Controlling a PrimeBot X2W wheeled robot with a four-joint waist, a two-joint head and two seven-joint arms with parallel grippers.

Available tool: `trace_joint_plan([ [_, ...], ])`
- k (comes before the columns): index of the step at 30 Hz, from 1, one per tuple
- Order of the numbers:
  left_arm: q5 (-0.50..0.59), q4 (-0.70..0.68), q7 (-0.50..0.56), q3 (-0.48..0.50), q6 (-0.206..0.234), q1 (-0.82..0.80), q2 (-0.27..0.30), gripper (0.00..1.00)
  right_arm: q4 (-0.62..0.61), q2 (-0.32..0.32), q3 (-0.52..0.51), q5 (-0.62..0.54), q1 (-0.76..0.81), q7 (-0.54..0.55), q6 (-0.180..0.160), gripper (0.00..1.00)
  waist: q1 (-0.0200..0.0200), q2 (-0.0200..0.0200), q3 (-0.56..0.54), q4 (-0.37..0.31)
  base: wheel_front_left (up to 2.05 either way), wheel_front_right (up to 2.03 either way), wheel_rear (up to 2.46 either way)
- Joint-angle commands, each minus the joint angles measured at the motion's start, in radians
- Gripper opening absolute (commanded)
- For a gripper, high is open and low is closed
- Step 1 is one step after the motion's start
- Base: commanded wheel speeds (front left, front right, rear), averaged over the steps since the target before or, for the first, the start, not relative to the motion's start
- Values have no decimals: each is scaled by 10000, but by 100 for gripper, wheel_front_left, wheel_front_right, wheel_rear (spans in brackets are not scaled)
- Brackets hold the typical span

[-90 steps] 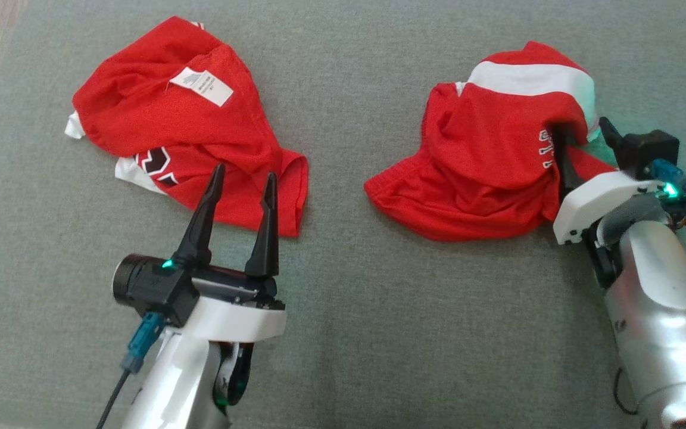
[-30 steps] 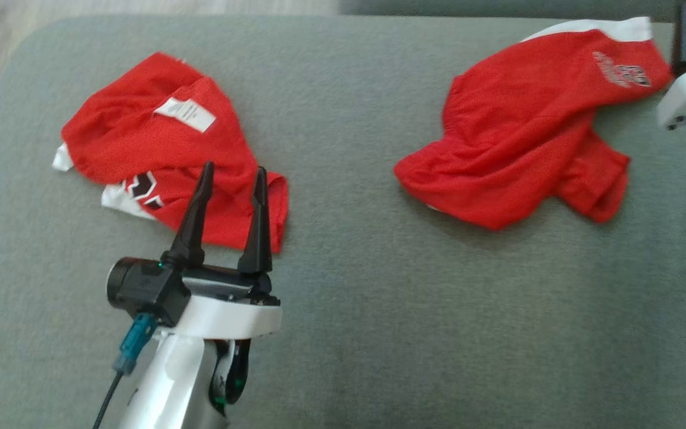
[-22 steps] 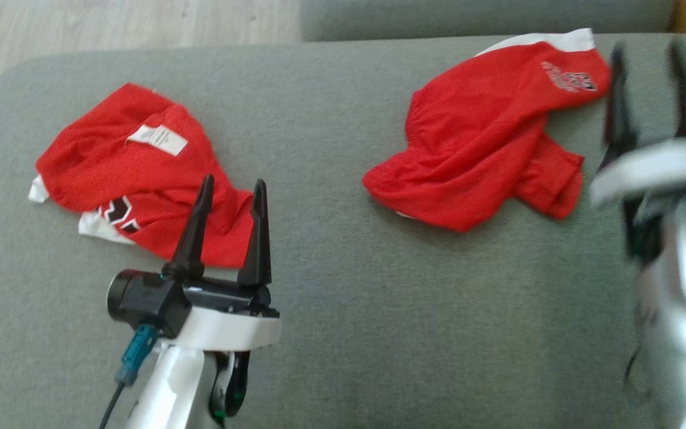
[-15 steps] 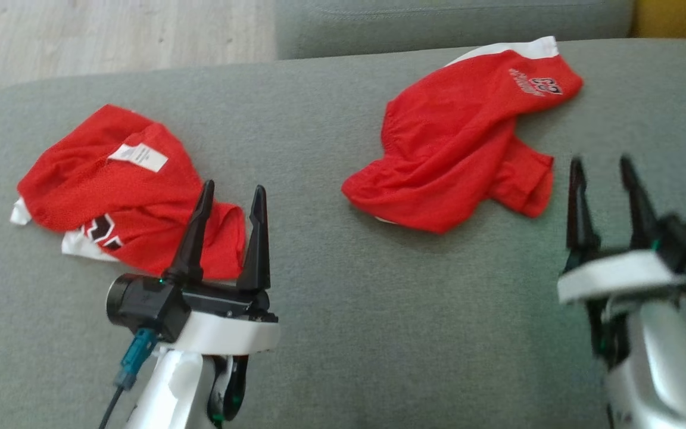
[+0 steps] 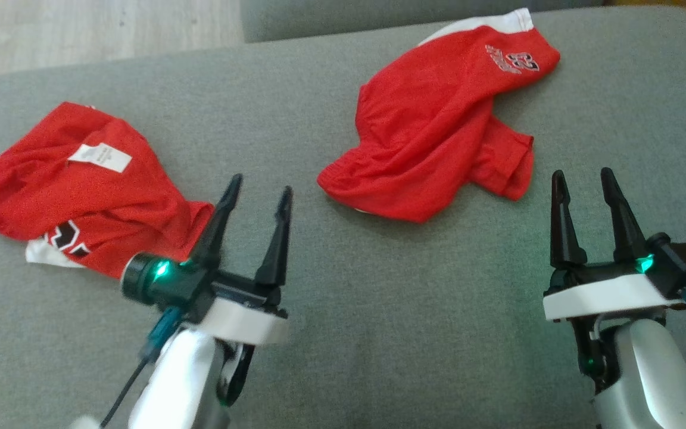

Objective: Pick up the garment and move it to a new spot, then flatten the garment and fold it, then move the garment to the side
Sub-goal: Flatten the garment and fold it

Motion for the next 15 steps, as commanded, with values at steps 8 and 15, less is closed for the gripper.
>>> trace_joint_plan([
  [8, 542, 2227, 117, -667, -296, -2099, 354, 100, -449, -12, 326, 138, -519, -108, -7, 100, 0, -1, 779, -456, 0, 0, 0],
  [15, 470, 4300, 477, -1042, -348, -3686, 310, 100, -518, -11, 668, 286, -845, -108, -7, 100, 0, -1, 1272, -907, 0, 0, 0],
])
